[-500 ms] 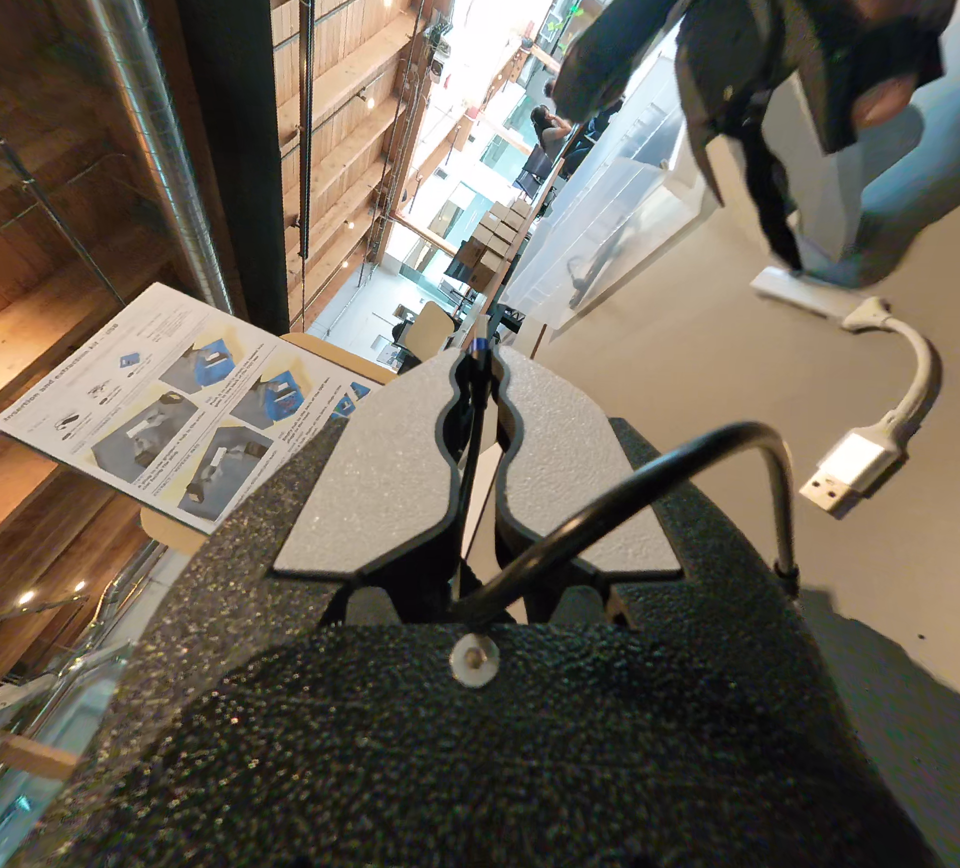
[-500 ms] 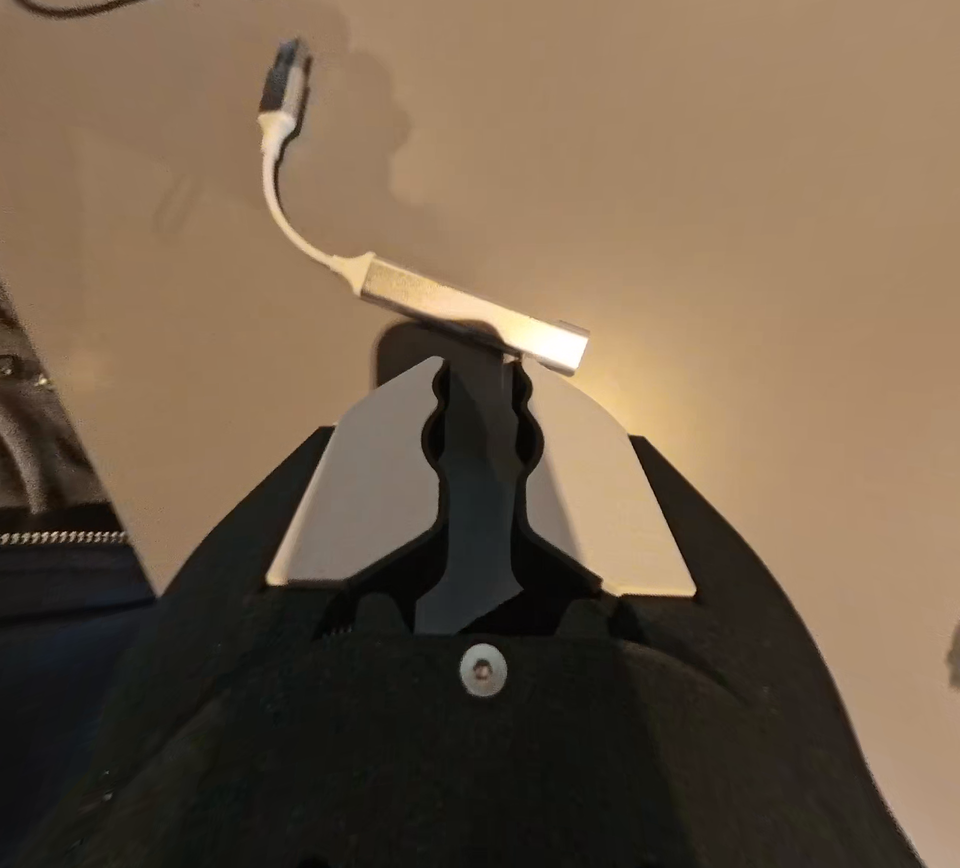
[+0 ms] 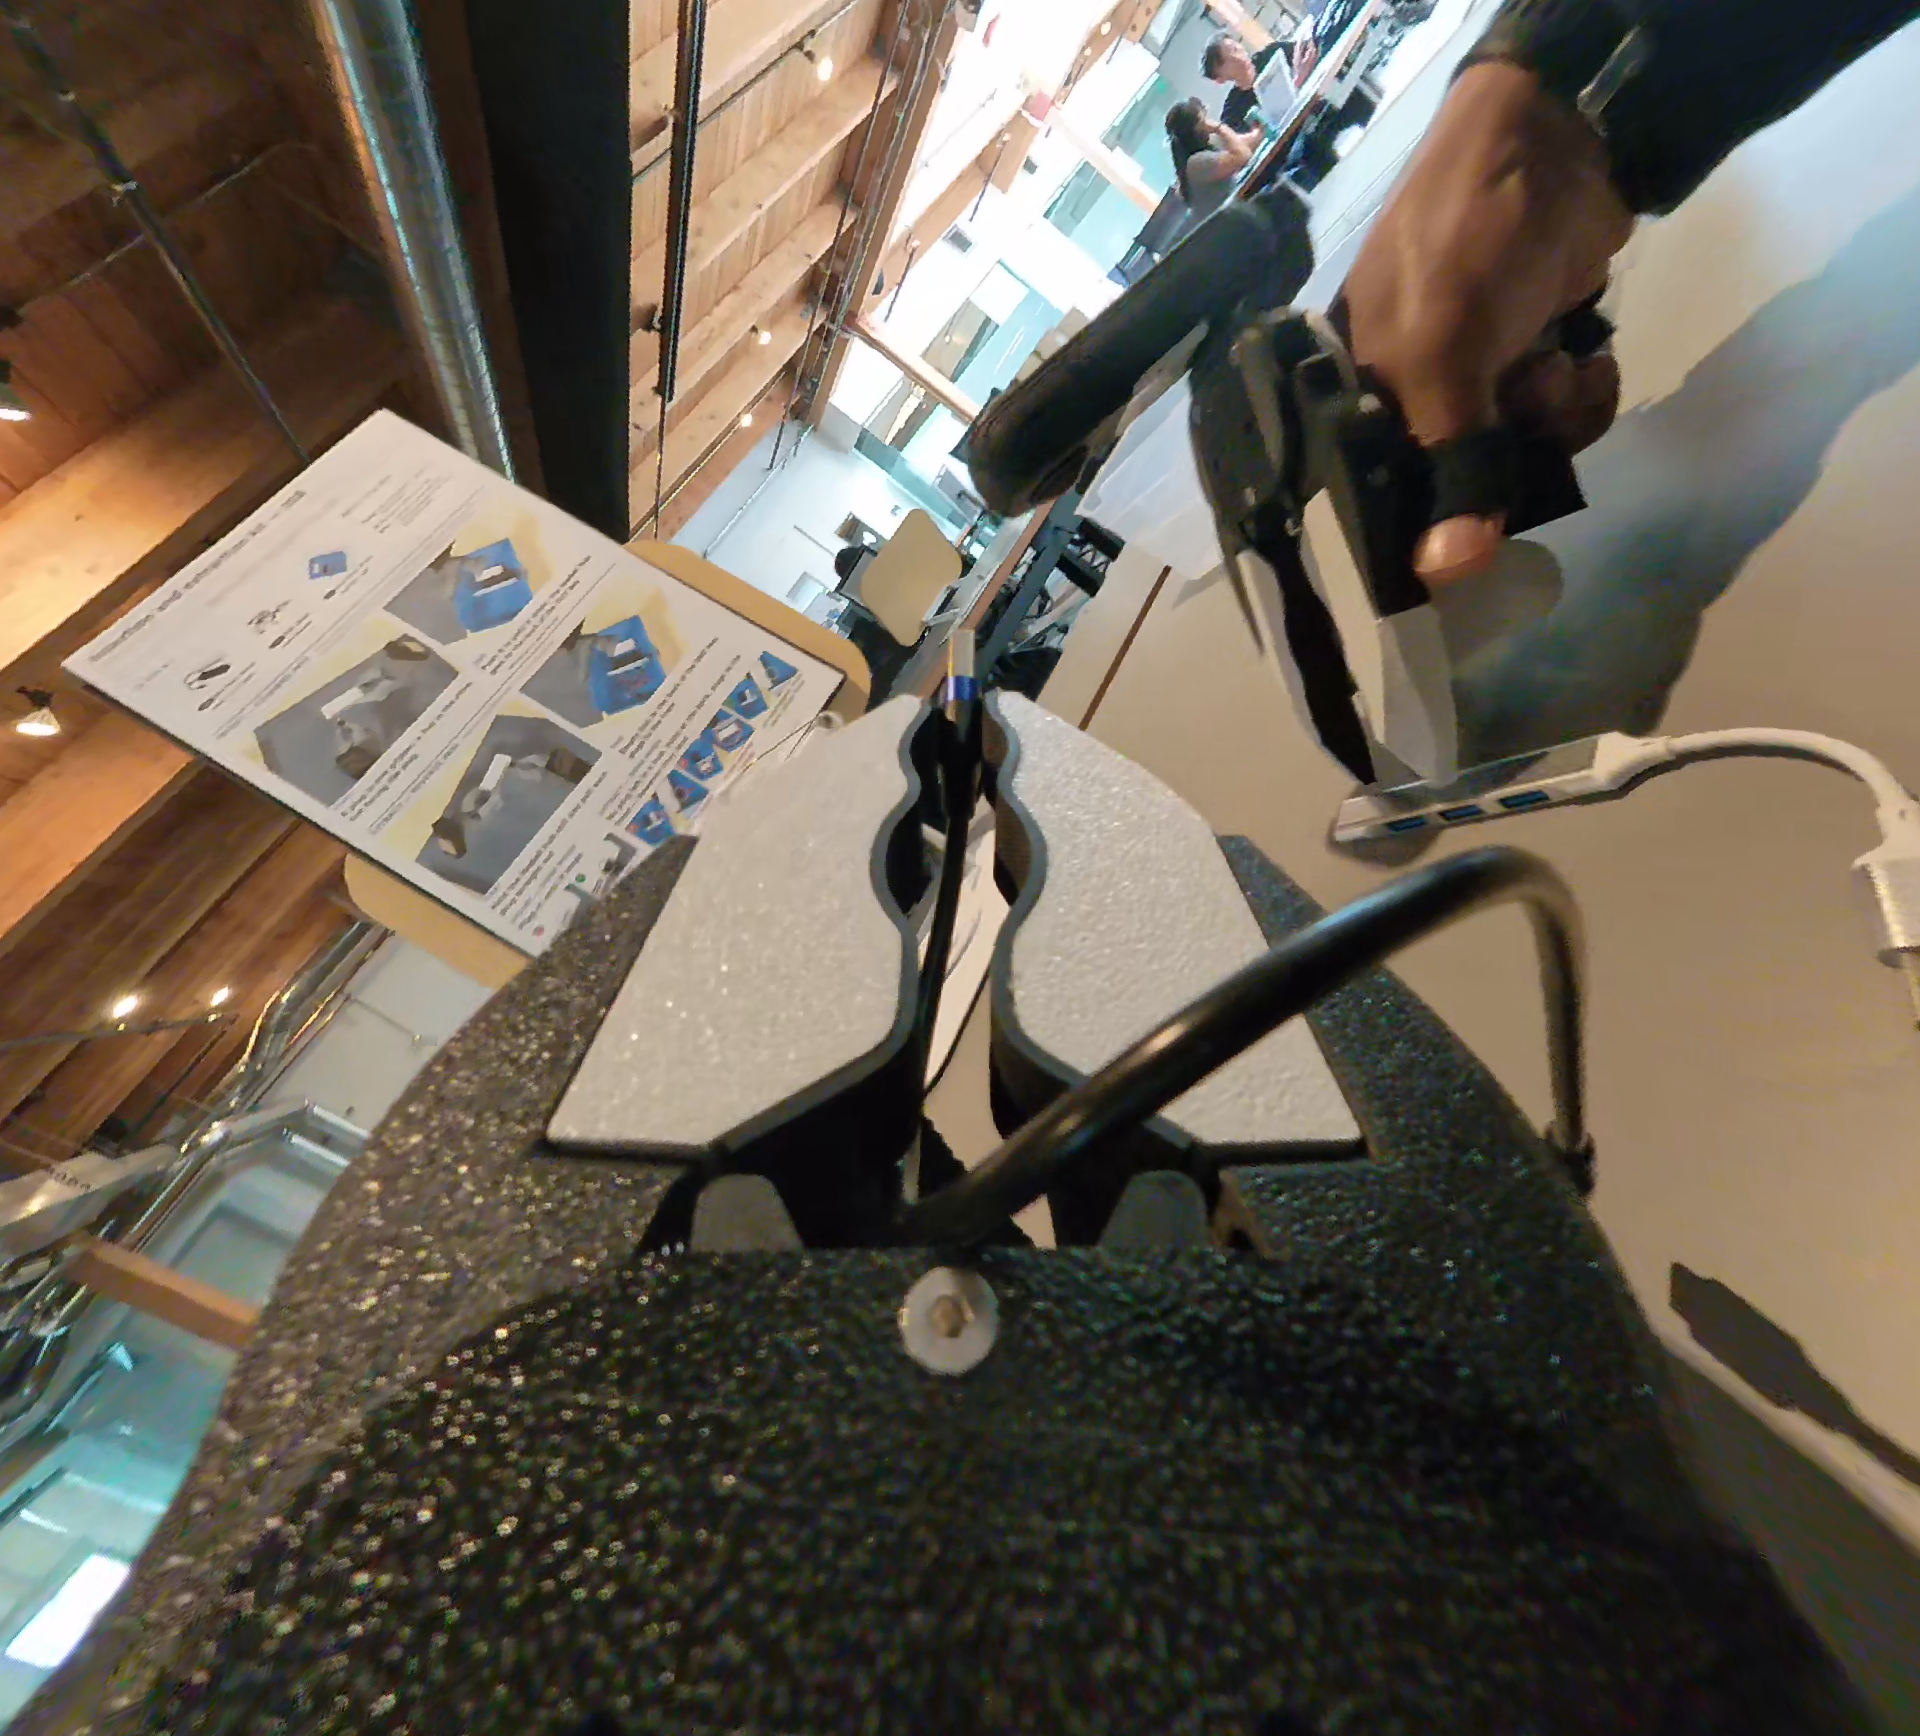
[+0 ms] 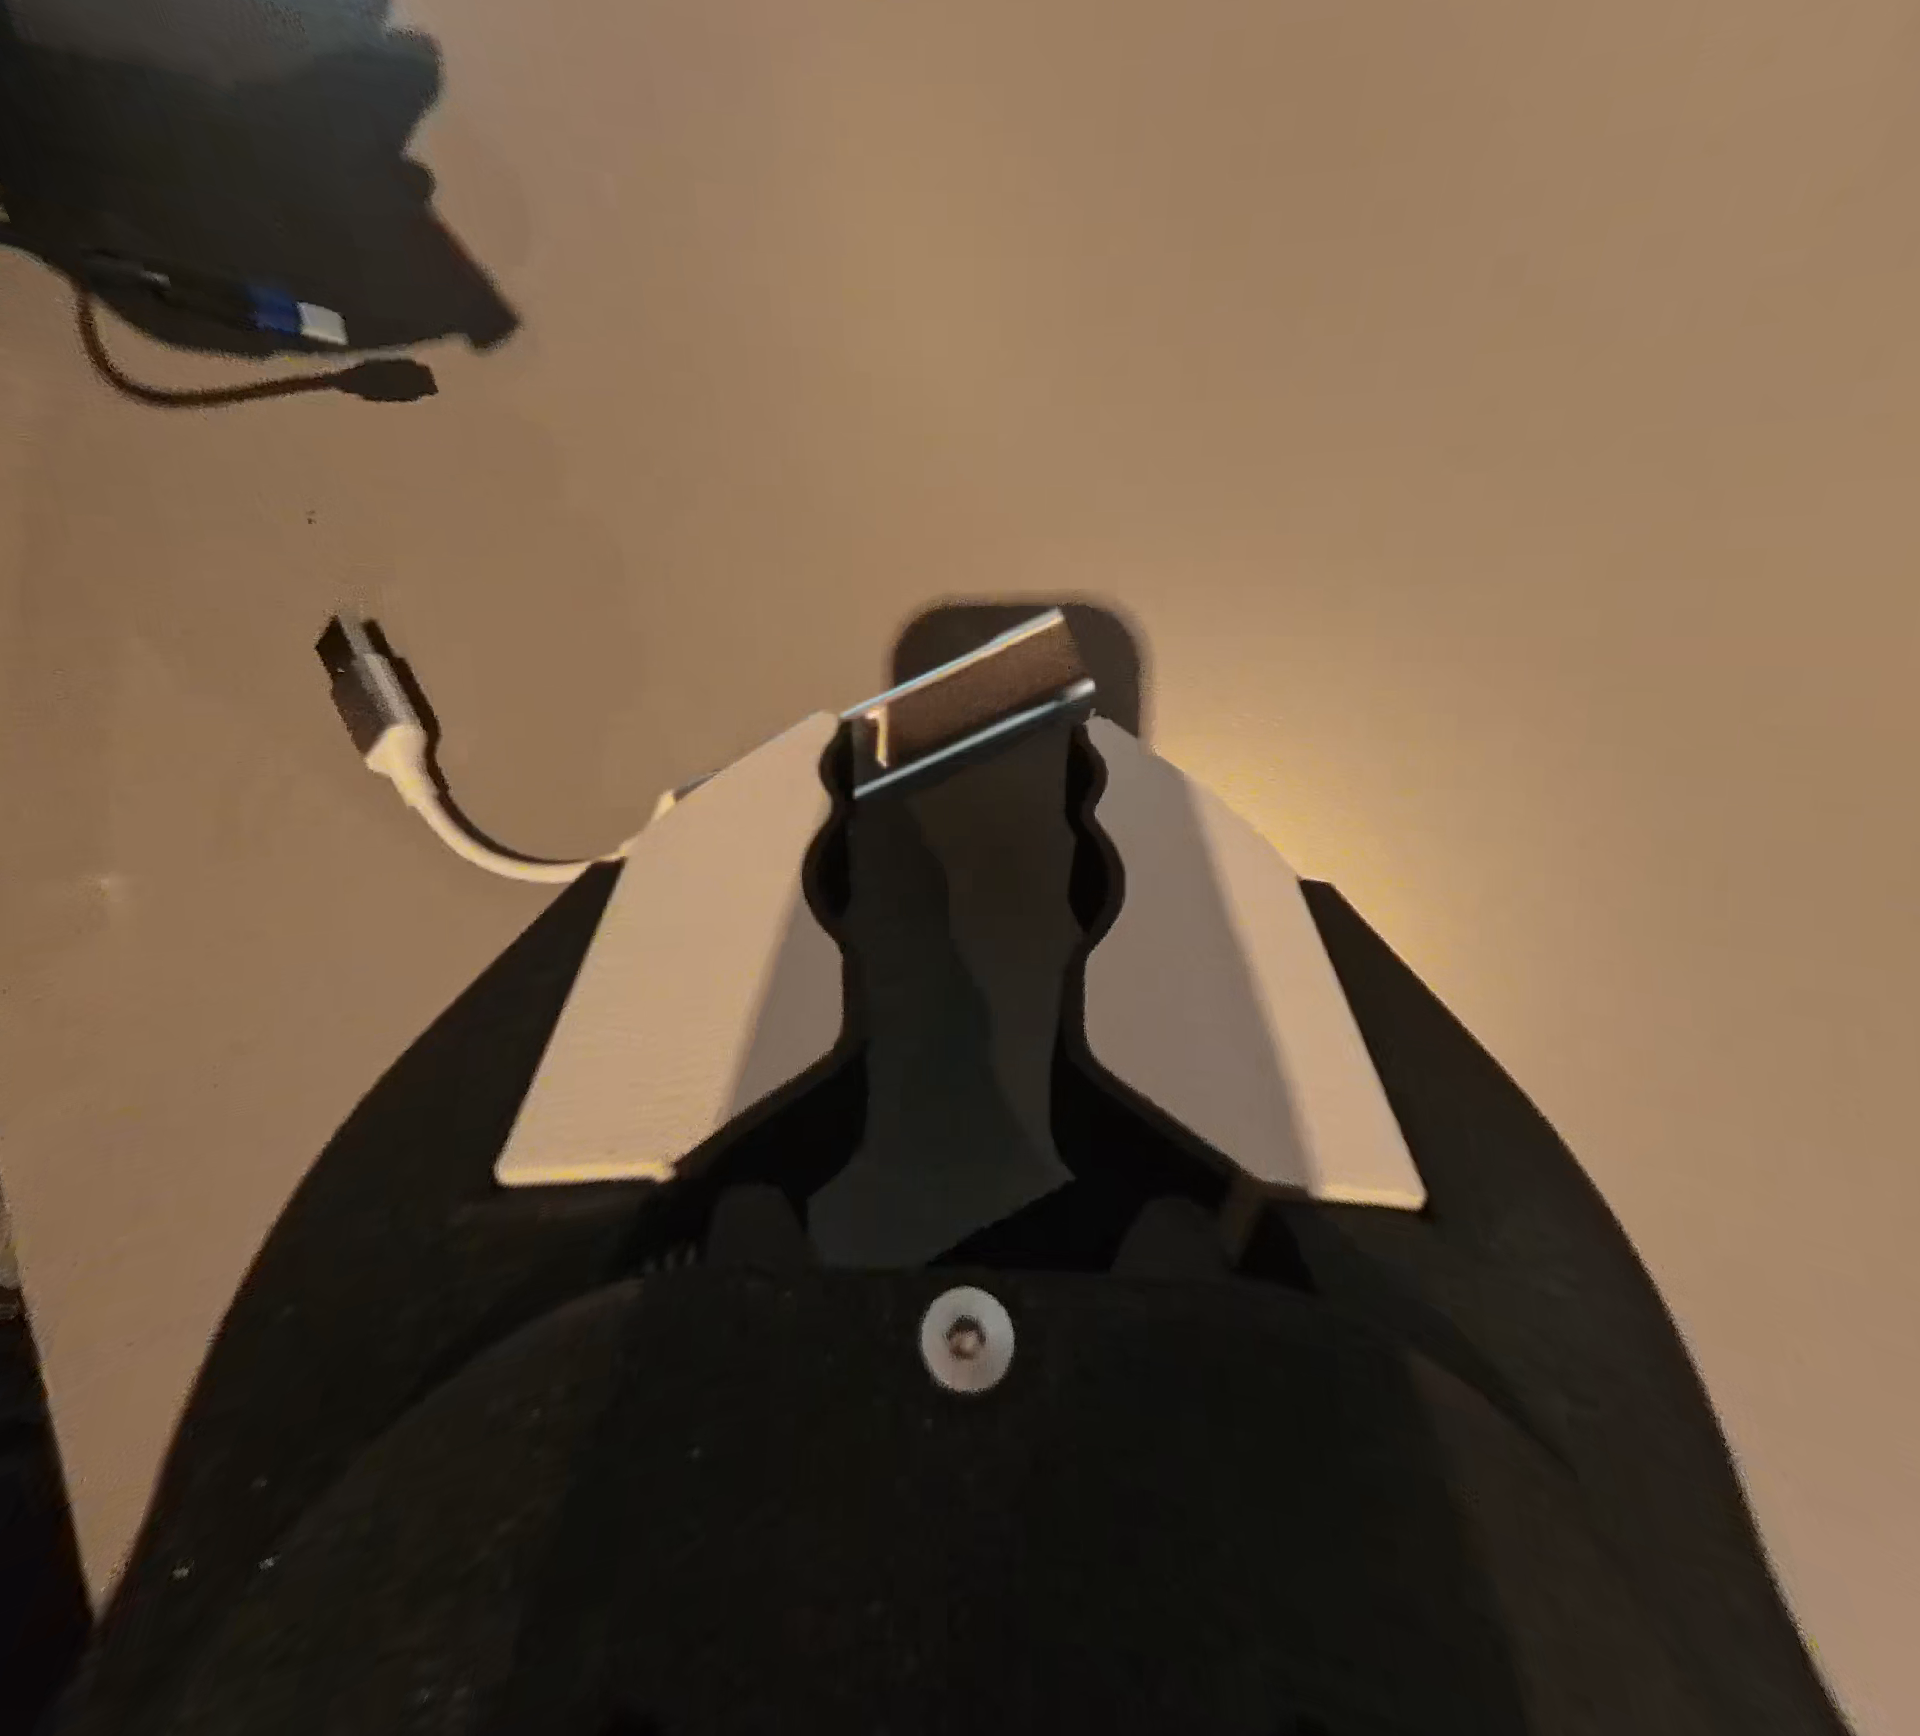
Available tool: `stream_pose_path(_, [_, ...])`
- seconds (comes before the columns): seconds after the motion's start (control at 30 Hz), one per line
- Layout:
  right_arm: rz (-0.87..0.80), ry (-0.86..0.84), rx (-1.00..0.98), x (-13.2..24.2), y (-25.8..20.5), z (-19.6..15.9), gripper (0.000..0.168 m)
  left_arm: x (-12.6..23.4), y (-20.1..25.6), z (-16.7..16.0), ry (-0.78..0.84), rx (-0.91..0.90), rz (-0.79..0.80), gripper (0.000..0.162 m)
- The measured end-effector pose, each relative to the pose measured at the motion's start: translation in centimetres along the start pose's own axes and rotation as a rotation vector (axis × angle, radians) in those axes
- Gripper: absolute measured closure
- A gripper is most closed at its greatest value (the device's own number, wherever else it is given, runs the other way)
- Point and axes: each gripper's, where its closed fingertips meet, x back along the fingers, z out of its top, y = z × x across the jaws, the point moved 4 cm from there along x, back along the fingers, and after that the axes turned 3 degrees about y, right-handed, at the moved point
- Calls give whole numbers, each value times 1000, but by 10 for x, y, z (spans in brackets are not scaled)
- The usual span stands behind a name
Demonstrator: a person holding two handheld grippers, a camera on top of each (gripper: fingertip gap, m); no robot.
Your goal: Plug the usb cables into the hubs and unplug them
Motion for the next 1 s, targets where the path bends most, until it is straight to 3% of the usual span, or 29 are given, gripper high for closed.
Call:
stream_pose_path(0.23, [-208,87,-113,16,-33,-20,114,3,-10,-2,-21,7,38,155])
stream_pose_path(0.47, [-428,122,-162,-5,-66,-27,103,4,-9,5,-6,-4,40,155])
stream_pose_path(0.77, [-528,116,-156,-1,-42,-22,142,4,-5,10,10,-14,26,155])
stream_pose_path(1.0, [-517,66,-143,-1,-42,-21,147,1,4,5,-15,-31,-39,155])
